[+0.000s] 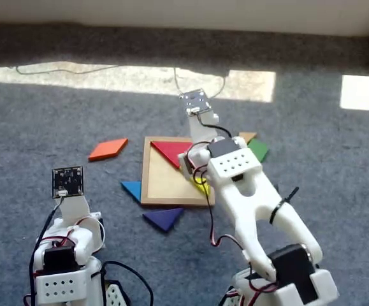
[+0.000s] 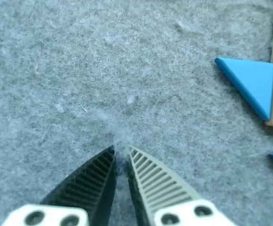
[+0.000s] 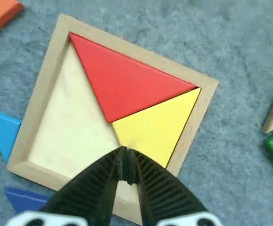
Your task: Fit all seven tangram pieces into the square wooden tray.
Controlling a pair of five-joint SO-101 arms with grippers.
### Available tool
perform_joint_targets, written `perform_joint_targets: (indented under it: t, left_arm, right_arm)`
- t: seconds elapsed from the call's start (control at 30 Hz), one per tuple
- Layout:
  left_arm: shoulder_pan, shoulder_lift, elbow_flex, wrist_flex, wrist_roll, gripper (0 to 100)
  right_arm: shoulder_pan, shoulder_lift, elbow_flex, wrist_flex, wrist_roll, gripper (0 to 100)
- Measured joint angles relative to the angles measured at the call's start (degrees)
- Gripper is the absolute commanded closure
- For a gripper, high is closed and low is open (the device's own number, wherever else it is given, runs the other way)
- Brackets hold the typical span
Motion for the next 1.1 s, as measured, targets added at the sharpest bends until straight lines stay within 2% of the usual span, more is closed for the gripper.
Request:
perform_joint_targets:
  t: [0.13,0.47,0.67,0.73,0.9,1.1]
  left_arm:
    - [0.0,0.0,0.0,0.0,0.0,99]
    - [0.0,0.0,0.0,0.0,0.0,99]
    - [0.0,0.0,0.0,0.0,0.0,99]
    - [0.0,0.0,0.0,0.0,0.0,99]
    - [0.0,0.0,0.0,0.0,0.0,99]
    - [0.0,0.0,0.0,0.0,0.0,99]
  right_arm:
    - [1.58,-6.86,4.4,0.44,0.0,99.4]
    - [16.18,-11.25,5.54,6.51,0.18,96.1]
    - [17.14,-1.76,1.32,9.67,0.18,68.8]
    - [17.23,2.2,-2.2,11.08,0.18,63.8]
    - [17.49,11.52,-12.57,14.33,0.7,63.3]
    - [19.16,21.45,-26.29,18.55,12.66,63.3]
